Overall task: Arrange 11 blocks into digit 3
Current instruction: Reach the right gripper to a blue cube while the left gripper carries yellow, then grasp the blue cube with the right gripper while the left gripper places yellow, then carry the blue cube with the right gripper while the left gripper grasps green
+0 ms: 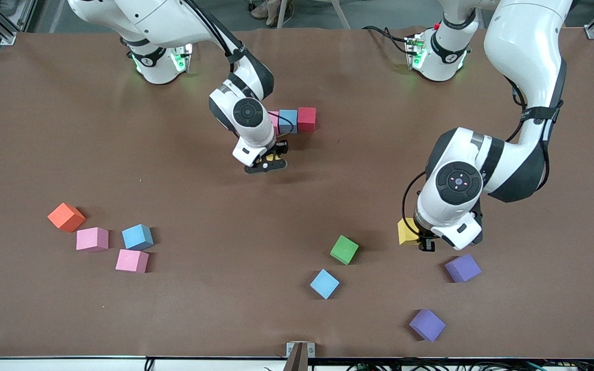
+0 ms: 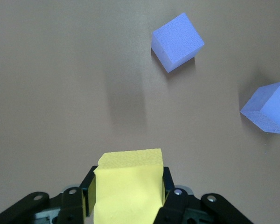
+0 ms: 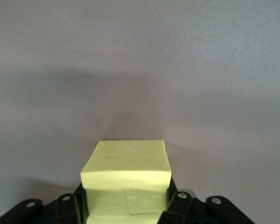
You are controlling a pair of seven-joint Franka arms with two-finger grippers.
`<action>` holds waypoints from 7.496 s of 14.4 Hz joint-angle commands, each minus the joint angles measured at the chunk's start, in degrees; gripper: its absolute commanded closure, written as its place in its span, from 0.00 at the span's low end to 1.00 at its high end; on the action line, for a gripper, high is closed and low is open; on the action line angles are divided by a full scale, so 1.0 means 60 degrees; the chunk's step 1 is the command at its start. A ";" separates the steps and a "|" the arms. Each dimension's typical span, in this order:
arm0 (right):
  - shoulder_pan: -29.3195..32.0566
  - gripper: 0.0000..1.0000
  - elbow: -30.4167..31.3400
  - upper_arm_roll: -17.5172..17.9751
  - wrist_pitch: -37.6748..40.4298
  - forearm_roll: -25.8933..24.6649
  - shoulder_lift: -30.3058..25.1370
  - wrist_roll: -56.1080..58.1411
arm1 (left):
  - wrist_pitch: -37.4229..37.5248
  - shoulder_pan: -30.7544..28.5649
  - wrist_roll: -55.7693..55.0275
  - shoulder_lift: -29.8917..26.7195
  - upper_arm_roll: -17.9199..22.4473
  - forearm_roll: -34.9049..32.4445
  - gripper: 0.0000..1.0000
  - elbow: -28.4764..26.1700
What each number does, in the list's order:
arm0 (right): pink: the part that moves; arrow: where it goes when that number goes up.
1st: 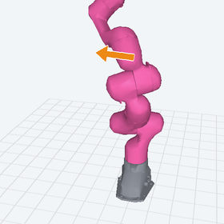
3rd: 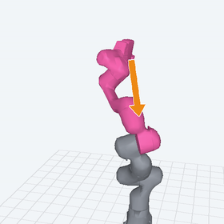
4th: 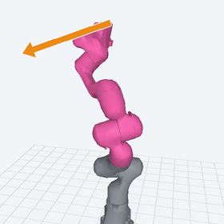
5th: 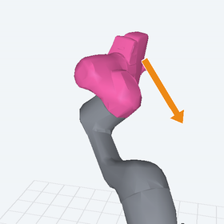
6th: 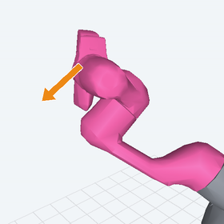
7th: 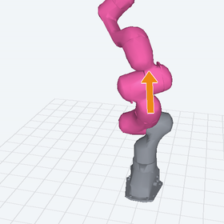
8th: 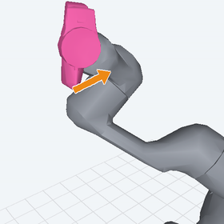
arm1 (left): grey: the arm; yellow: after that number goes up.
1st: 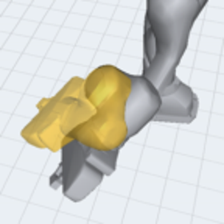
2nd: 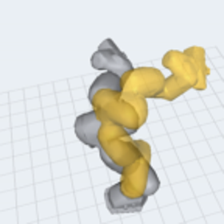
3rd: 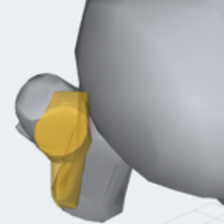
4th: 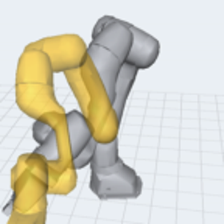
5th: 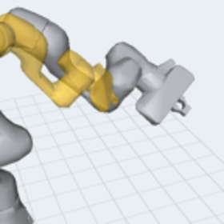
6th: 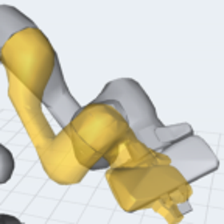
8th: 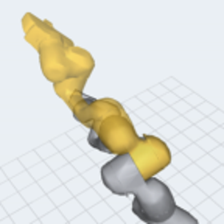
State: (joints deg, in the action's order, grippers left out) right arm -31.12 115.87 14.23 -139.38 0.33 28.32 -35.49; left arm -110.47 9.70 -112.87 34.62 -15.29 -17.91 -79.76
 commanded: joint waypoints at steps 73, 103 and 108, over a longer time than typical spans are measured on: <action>0.5098 0.28 -0.3843 -0.2284 0.1638 0.0091 0.2136 1.0543 | -0.2842 0.5664 -0.6209 0.1305 -0.0279 0.0041 0.77 -0.1897; 0.0590 0.62 -0.4152 -0.2211 0.2356 0.1688 0.1477 0.2316 | -0.1844 0.2281 -0.0336 0.0204 -0.0191 -0.0104 0.00 -0.1123; -0.0203 0.62 -0.3568 -0.2211 0.2065 0.1863 0.1331 0.1139 | -0.3763 0.1753 0.0745 0.1099 -0.0147 -0.1145 0.00 -0.1004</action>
State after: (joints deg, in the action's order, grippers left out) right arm -31.18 90.82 1.54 -125.29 9.62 37.79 -27.85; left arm -131.12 20.41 -111.45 38.80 -16.01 -23.16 -87.77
